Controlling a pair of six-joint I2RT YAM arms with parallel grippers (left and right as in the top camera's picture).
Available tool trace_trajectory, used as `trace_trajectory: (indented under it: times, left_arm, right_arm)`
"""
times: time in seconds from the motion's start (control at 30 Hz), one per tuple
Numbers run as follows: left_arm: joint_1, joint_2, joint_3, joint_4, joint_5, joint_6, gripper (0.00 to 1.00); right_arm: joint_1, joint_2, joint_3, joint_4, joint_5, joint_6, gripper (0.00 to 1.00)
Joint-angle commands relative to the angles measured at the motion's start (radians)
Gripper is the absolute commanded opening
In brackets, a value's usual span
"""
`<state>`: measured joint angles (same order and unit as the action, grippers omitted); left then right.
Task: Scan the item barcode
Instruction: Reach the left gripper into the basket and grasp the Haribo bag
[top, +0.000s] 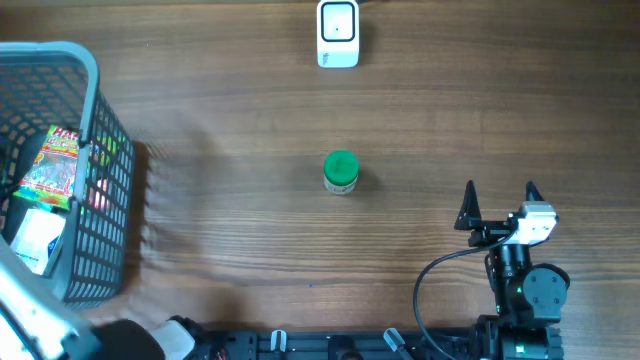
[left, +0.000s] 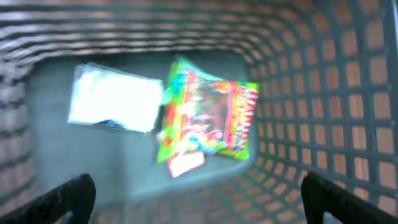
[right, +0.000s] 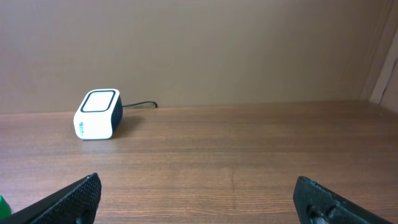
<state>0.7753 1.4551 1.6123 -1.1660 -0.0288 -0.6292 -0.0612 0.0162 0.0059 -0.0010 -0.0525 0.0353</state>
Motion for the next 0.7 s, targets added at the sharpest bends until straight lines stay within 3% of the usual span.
trace_trajectory:
  times: [0.0, 0.1, 0.2, 0.37, 0.57, 0.6, 0.63, 0.67]
  left_arm:
    - [0.008, 0.033, -0.204, 0.198, 0.227, 0.214, 1.0]
    - [0.008, 0.072, -0.441, 0.446, 0.227, 0.176, 1.0]
    - [0.008, 0.134, -0.545, 0.596, 0.228, 0.176, 1.0]
    - [0.007, 0.301, -0.554, 0.724, 0.296, 0.176, 1.0]
    - [0.007, 0.366, -0.554, 0.85, 0.313, 0.172, 1.0]
    - [0.007, 0.366, -0.554, 0.868, 0.313, 0.173, 0.95]
    - [0.007, 0.366, -0.554, 0.876, 0.313, 0.173, 0.74]
    - [0.007, 0.366, -0.554, 0.882, 0.325, 0.173, 0.42]
  right_arm:
    - [0.003, -0.009, -0.001, 0.003, -0.016, -0.009, 1.0]
    - [0.003, -0.009, -0.001, 0.003, -0.016, -0.009, 1.0]
    - [0.003, -0.009, -0.001, 0.003, -0.016, -0.009, 1.0]
    - [0.003, -0.009, -0.001, 0.003, -0.016, -0.008, 1.0]
    - [0.003, -0.009, -0.001, 0.003, -0.016, -0.008, 1.0]
    - [0.003, -0.009, -0.001, 0.003, -0.016, -0.009, 1.0]
    - [0.003, -0.009, -0.001, 0.003, -0.016, -0.009, 1.0]
    - [0.003, -0.009, -0.001, 0.003, -0.016, -0.008, 1.0]
